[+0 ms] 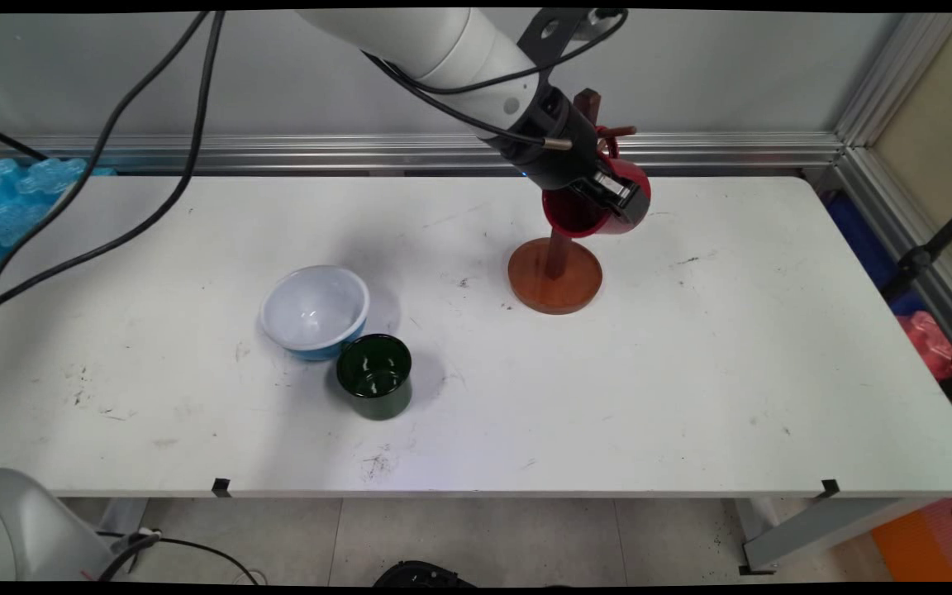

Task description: Place the picked object on the table

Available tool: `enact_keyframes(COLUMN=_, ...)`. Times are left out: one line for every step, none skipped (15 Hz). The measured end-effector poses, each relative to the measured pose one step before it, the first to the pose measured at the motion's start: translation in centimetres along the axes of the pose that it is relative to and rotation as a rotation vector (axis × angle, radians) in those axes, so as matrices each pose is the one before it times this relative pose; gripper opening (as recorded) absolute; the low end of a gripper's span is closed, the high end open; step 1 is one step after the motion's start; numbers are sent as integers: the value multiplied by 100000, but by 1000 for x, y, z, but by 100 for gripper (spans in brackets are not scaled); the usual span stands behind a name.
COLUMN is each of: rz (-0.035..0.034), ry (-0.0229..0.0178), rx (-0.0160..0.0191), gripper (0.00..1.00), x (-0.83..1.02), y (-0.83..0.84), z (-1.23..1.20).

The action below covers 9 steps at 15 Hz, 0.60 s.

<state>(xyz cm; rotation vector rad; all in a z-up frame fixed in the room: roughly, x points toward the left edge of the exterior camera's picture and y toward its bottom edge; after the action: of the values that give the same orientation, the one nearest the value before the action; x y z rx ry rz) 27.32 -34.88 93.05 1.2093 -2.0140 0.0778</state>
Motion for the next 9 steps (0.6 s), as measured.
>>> enact_keyframes(rz=558, ry=-37, rx=-437, gripper=0, x=25, y=95, z=-335)
enact_keyframes(rz=565, ry=-113, rx=-426, gripper=0, x=-25, y=96, z=-362)
enact_keyframes(rz=536, ry=-129, rx=-446, gripper=0, x=-9, y=112, z=-292)
enact_keyframes(rz=584, ry=-131, rx=-557, gripper=0, x=-26, y=143, z=-355)
enact_keyframes(rz=502, ry=-78, rx=-538, gripper=0, x=-8, y=157, z=-326)
enact_keyframes(rz=384, ry=-4, rx=-429, gripper=0, x=-3, y=150, z=-283)
enact_keyframes(rz=381, ry=51, rx=-560, gripper=0, x=21, y=222, z=-327)
enact_keyframes(rz=374, ry=60, rx=-600, gripper=0, x=42, y=240, z=-291)
enact_keyframes(rz=315, ry=153, rx=-615, gripper=0, x=54, y=262, z=-287)
